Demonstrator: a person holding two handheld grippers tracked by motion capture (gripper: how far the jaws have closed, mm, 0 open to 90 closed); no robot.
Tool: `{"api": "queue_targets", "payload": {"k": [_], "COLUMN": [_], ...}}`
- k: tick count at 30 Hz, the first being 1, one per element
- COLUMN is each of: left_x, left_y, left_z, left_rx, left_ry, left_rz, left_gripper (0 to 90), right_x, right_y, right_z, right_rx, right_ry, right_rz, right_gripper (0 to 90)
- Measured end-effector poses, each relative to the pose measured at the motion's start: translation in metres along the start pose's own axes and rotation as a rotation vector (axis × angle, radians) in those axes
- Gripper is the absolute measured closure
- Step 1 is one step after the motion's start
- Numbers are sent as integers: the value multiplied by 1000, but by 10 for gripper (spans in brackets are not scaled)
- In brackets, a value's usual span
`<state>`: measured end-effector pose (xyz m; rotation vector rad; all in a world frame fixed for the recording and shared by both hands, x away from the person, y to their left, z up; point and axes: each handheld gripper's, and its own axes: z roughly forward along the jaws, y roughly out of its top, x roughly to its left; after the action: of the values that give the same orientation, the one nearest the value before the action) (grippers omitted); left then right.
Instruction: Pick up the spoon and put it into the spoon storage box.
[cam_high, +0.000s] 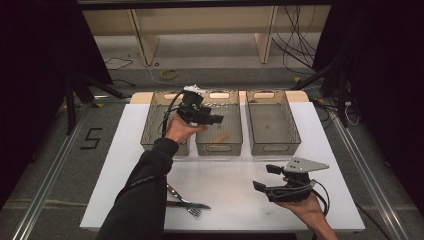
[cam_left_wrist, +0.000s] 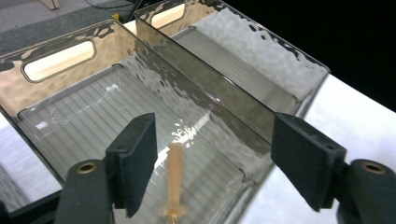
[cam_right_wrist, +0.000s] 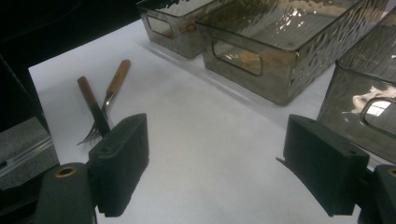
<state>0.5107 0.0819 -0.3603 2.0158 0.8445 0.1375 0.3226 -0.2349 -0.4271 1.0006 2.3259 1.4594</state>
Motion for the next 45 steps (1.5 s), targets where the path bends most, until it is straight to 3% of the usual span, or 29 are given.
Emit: {"api": "queue_targets", "payload": {"k": [3,10,20,28,45], "left_x": [-3,-10,-19,-21,-14], "left_y": [-5,-20,-39,-55,-95], "left_z": [-9,-31,-54,-66,-79], "left_rx": [17,8,3,5,41], "left_ry": [-9,-41,-41,-37,-11], "left_rz": [16,27,68,85,71], "left_gripper": [273,251,227,215,213], "right_x": [0,-1,-1,0,-1], "right_y": [0,-1,-1,-2,-2], "right_z": [0,0,0,1,2], "right_rx": [-4,-14,-17,-18,-20], "right_ry": [-4,-9,-12,-9,-10], "right_rz": [4,6,4,3,-3], "right_gripper": [232,232,232,232,232]}}
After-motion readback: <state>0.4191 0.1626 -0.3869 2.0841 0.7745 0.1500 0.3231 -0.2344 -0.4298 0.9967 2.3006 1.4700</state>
